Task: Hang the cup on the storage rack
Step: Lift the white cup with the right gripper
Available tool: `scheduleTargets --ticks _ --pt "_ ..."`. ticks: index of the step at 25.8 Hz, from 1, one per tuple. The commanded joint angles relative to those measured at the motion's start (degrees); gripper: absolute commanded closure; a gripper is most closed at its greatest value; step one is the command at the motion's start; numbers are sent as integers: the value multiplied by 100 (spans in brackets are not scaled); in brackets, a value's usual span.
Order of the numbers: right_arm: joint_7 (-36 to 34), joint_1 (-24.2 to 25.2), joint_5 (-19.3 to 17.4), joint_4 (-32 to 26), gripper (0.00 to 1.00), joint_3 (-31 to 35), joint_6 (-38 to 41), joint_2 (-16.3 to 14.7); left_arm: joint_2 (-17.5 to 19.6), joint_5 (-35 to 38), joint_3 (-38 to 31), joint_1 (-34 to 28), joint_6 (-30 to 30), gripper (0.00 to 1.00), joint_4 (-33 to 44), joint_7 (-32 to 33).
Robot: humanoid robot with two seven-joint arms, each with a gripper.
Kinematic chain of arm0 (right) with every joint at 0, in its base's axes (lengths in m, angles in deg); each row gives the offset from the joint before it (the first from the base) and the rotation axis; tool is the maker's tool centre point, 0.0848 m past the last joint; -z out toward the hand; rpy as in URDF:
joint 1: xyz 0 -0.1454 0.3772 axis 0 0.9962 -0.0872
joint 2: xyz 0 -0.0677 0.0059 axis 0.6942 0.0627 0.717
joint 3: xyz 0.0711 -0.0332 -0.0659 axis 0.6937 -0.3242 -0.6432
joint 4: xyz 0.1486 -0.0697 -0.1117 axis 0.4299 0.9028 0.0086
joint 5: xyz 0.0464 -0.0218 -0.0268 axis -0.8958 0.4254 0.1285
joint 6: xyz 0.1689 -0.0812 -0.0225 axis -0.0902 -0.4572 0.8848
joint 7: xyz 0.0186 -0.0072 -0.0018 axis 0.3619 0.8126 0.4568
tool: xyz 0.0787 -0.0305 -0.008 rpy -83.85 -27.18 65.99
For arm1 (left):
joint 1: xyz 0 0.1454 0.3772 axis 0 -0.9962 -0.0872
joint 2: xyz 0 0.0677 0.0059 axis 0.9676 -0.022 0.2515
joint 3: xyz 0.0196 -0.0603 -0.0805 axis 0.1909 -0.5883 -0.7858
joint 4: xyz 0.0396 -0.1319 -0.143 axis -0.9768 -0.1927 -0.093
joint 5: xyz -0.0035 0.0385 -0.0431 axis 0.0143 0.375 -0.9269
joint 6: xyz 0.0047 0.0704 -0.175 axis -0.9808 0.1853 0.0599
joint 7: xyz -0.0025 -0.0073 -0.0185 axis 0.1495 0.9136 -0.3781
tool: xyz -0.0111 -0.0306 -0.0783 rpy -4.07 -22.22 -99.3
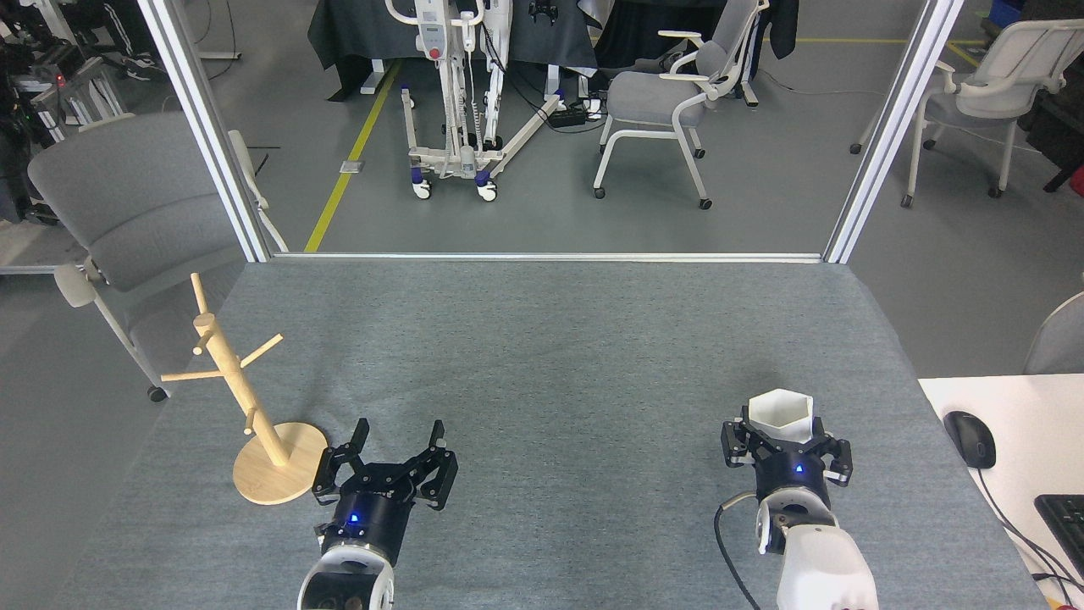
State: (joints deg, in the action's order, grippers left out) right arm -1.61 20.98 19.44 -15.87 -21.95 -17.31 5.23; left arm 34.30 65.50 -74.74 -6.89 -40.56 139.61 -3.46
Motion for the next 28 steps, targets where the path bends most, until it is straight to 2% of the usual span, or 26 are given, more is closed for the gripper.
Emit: scheduleTargets --ticks 1,13,16,19,21,23,25,28 --pt "1 -17 -11 9 7 7 6 -20 -1 0 0 0 3 1 -6 2" --pt "-8 80 -2 53 5 15 15 -91 8 0 0 9 3 1 -111 2" --pt "-289 80 -11 97 7 15 15 -91 8 0 0 9 3 1 -102 2" --pt "-500 89 -11 97 24 15 32 -82 8 0 0 0 3 1 -102 2" --pt "-500 89 -11 97 46 15 76 -82 8 0 0 0 3 1 -102 2" --pt "-509 89 -11 97 56 15 85 -82 8 9 0 -17 3 1 -94 2" --pt "-509 89 -11 97 73 15 85 -91 8 0 0 -18 3 1 -85 2" --pt "-509 80 -20 97 84 15 129 -99 8 0 0 -18 3 1 -67 2"
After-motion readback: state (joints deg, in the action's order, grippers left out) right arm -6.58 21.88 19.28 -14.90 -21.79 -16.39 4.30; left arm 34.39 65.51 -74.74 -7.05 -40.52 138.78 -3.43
